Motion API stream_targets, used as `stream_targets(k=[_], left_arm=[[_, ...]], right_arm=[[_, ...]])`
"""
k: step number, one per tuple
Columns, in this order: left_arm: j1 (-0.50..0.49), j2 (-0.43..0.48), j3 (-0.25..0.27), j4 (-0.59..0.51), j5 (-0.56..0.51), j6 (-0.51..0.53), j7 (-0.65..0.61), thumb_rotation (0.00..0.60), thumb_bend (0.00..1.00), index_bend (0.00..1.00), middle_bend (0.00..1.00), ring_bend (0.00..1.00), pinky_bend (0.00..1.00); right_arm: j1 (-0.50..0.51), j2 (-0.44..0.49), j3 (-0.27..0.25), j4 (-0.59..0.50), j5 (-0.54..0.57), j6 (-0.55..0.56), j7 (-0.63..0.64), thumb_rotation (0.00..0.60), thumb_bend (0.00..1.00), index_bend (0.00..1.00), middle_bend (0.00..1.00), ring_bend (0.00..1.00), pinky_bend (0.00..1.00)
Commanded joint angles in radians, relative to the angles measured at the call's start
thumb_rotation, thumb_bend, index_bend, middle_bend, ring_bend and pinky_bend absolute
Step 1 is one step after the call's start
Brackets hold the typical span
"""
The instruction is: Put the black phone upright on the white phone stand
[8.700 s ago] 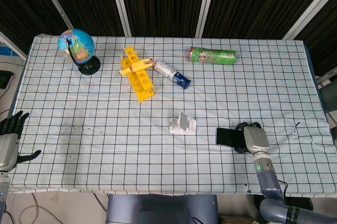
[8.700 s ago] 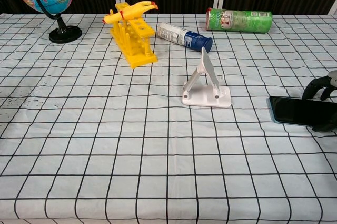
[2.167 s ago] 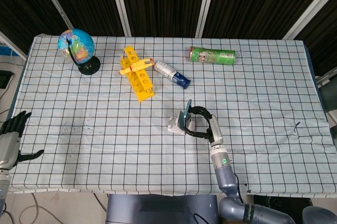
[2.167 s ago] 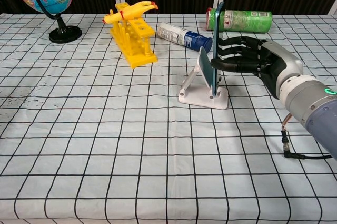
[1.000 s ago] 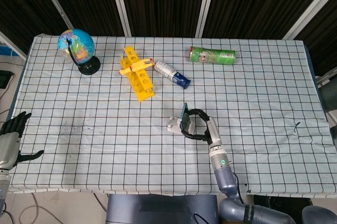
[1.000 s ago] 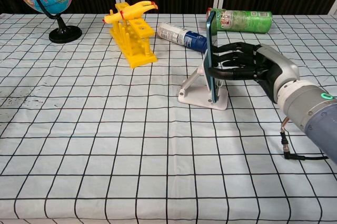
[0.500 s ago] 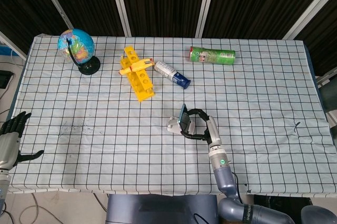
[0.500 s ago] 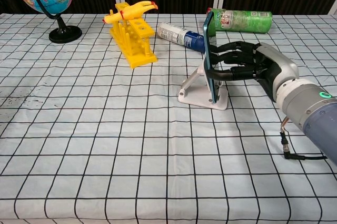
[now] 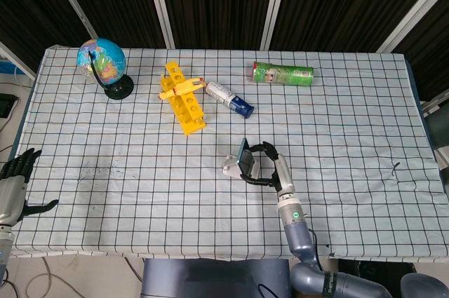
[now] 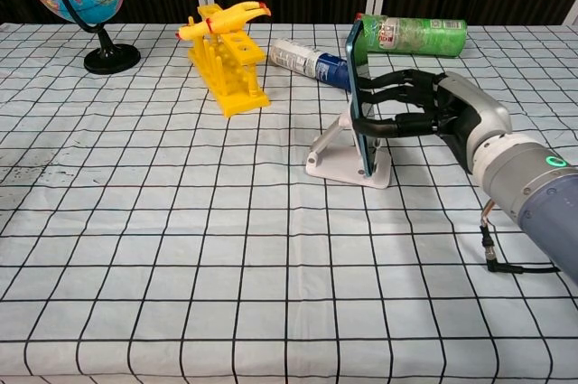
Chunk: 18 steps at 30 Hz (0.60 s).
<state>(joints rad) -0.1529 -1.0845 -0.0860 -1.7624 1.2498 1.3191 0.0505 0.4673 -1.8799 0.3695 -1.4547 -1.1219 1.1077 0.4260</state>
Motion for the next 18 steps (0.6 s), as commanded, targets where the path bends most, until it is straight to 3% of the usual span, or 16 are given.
stream_targets(k=[1, 9, 13, 18], left_arm=[[0.000, 0.000, 0.000, 0.000, 0.000, 0.000, 0.000, 0.600, 0.00, 0.00, 0.00, 0.00, 0.00], [0.000, 0.000, 0.000, 0.000, 0.000, 0.001, 0.000, 0.600, 0.00, 0.00, 0.00, 0.00, 0.00], [0.000, 0.000, 0.000, 0.000, 0.000, 0.001, 0.001, 0.600, 0.00, 0.00, 0.00, 0.00, 0.00], [0.000, 0.000, 0.000, 0.000, 0.000, 0.001, 0.000, 0.600, 0.00, 0.00, 0.00, 0.00, 0.00]], right_arm=[[0.001, 0.001, -0.002, -0.002, 0.000, -0.002, -0.005, 0.600, 0.03, 0.32, 0.30, 0.06, 0.14], [0.001, 0.004, -0.006, -0.005, -0.003, -0.004, -0.012, 0.600, 0.00, 0.14, 0.22, 0.00, 0.14], [0.001, 0.009, -0.010, -0.010, -0.007, -0.008, -0.013, 0.600, 0.00, 0.03, 0.10, 0.00, 0.13], [-0.002, 0.028, -0.022, -0.030, -0.018, -0.013, -0.022, 0.600, 0.00, 0.00, 0.00, 0.00, 0.13]])
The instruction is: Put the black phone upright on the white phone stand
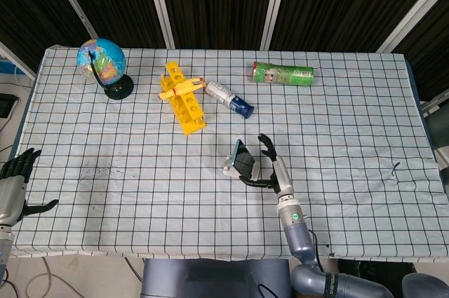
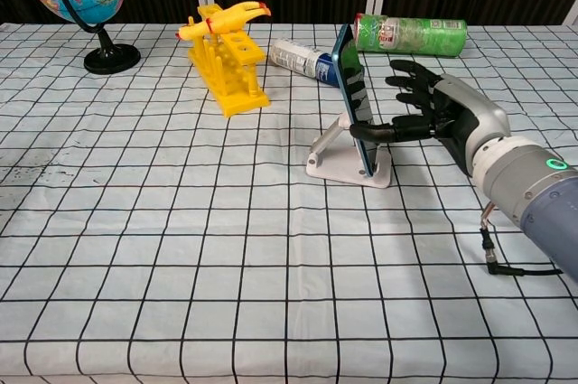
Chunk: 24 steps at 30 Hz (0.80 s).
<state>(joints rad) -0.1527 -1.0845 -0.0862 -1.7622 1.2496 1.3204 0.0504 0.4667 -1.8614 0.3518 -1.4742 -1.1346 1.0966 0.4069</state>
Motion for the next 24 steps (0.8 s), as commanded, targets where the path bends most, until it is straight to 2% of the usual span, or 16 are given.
stream_targets(k=[1, 5, 10, 15, 18, 24], left_arm=[[0.000, 0.000, 0.000, 0.000, 0.000, 0.000, 0.000, 0.600, 0.00, 0.00, 0.00, 0.00, 0.00], [0.000, 0.000, 0.000, -0.001, 0.001, 0.001, 0.000, 0.600, 0.00, 0.00, 0.00, 0.00, 0.00], [0.002, -0.001, 0.003, -0.001, 0.010, 0.007, 0.003, 0.600, 0.00, 0.00, 0.00, 0.00, 0.00], [0.005, -0.003, 0.005, 0.000, 0.017, 0.014, 0.004, 0.600, 0.00, 0.00, 0.00, 0.00, 0.00], [0.007, -0.002, 0.007, 0.000, 0.022, 0.018, 0.006, 0.600, 0.00, 0.00, 0.00, 0.00, 0.00], [0.011, -0.006, 0.010, 0.002, 0.030, 0.028, 0.016, 0.600, 0.00, 0.00, 0.00, 0.00, 0.00]], right_arm=[[-0.004, 0.017, -0.007, -0.020, -0.007, -0.002, -0.006, 0.600, 0.00, 0.00, 0.00, 0.00, 0.13], [-0.018, 0.050, -0.024, -0.054, -0.023, 0.005, -0.019, 0.600, 0.00, 0.00, 0.00, 0.00, 0.13], [-0.054, 0.141, -0.052, -0.134, -0.046, 0.020, -0.042, 0.600, 0.00, 0.00, 0.00, 0.00, 0.13], [-0.094, 0.272, -0.085, -0.197, -0.062, 0.024, -0.079, 0.600, 0.01, 0.00, 0.00, 0.00, 0.13], [-0.125, 0.374, -0.102, -0.228, -0.071, 0.031, -0.096, 0.600, 0.05, 0.00, 0.00, 0.00, 0.13], [-0.203, 0.586, -0.173, -0.263, -0.133, 0.081, -0.181, 0.600, 0.07, 0.00, 0.00, 0.00, 0.13]])
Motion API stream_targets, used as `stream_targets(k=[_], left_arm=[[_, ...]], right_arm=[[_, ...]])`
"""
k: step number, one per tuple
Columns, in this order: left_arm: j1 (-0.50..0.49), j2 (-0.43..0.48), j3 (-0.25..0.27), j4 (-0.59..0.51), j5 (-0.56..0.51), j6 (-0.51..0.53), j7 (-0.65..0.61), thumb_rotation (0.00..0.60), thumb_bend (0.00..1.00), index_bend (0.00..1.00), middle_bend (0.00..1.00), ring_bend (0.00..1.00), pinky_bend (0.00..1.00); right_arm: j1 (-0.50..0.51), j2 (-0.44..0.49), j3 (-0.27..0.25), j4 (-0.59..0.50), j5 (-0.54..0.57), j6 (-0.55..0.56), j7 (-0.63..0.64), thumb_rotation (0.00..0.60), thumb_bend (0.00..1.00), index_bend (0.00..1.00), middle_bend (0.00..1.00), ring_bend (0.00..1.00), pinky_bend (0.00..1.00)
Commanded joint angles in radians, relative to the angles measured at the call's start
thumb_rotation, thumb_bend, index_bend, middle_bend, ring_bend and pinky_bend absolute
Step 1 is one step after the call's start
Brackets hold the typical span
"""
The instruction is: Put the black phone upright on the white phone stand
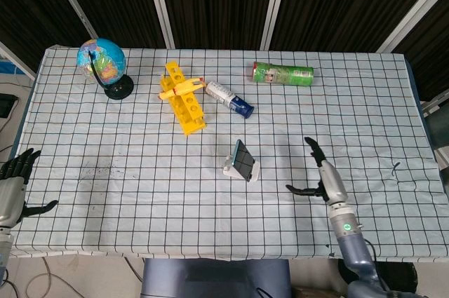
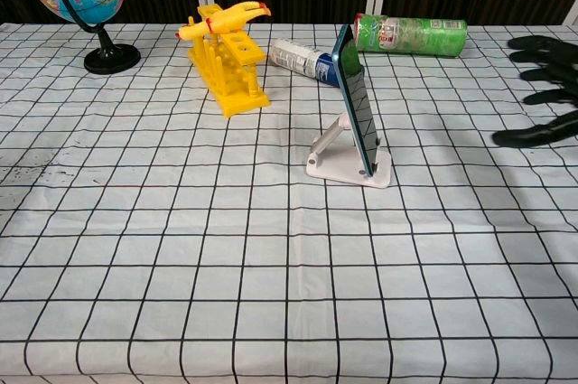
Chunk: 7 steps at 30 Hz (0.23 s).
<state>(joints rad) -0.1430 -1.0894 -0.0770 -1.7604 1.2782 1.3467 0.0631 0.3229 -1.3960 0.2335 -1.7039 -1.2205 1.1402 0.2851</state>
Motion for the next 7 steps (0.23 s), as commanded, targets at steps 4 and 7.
stream_targets(k=[4, 7], left_arm=[[0.002, -0.005, 0.003, 0.002, 0.003, 0.008, 0.019, 0.600, 0.00, 0.00, 0.00, 0.00, 0.00], [0.003, -0.008, 0.003, 0.000, 0.002, 0.012, 0.031, 0.600, 0.00, 0.00, 0.00, 0.00, 0.00]], right_arm=[[-0.110, 0.209, -0.109, -0.030, -0.121, 0.095, -0.097, 0.600, 0.08, 0.00, 0.00, 0.00, 0.13], [-0.140, 0.244, -0.151, -0.001, -0.201, 0.156, -0.171, 0.600, 0.08, 0.00, 0.00, 0.00, 0.13]])
